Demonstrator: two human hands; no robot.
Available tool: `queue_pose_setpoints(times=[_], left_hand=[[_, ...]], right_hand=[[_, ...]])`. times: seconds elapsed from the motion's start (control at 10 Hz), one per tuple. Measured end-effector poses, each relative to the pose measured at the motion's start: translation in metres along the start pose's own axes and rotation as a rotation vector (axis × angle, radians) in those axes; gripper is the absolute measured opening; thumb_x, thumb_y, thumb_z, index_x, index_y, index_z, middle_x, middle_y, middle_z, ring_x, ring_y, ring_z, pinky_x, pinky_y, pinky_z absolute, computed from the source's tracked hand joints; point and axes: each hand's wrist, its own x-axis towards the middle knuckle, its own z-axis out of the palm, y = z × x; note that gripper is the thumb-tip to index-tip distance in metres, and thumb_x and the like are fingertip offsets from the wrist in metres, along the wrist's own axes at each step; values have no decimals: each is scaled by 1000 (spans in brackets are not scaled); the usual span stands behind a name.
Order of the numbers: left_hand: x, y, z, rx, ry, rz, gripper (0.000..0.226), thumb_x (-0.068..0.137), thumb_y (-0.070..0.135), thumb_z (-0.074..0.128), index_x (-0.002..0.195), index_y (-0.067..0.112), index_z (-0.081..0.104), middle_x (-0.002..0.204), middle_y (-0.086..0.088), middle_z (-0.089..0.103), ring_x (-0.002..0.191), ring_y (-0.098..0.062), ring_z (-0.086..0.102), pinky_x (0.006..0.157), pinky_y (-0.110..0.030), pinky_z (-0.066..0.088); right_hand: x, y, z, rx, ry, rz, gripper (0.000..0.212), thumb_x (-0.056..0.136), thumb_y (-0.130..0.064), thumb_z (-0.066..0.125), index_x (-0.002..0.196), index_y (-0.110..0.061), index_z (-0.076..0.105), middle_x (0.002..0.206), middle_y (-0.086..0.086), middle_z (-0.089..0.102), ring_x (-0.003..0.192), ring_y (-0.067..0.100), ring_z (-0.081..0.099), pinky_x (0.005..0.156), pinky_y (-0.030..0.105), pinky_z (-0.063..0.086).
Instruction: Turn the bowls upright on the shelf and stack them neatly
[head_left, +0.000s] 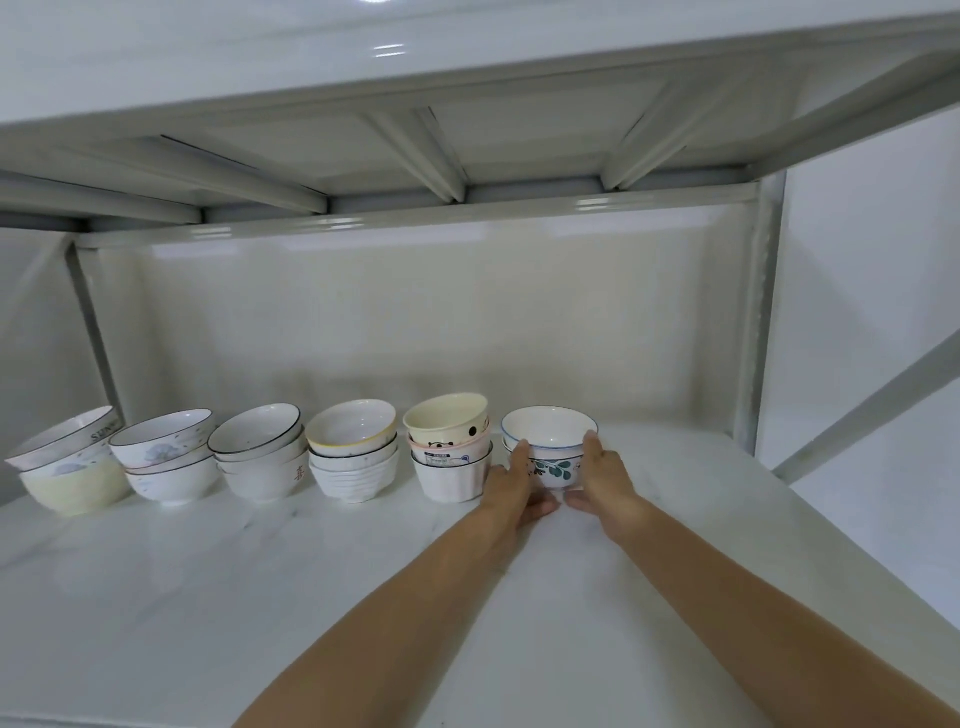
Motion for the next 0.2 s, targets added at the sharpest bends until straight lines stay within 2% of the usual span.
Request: queue_pose_setpoints(times=[0.1, 0.2], left_hand=[[-10, 0, -10, 29, 11, -17, 49, 97, 34, 49, 134, 3, 39, 104, -12, 57, 67, -25, 63, 73, -36, 61], [-26, 3, -22, 83, -23, -52, 53, 97, 23, 50, 143, 7, 28, 108, -10, 49, 69, -23, 62, 73, -38, 61]], right_hand=[[-8, 1, -8, 45, 115, 45, 56, 98, -50, 34, 123, 1, 40, 106, 15, 54, 63, 26, 60, 52, 34, 54], [-21, 2, -16, 86, 168, 53, 47, 101, -42, 35, 115, 2, 44, 77, 10, 48, 55, 20, 50, 44, 29, 44]])
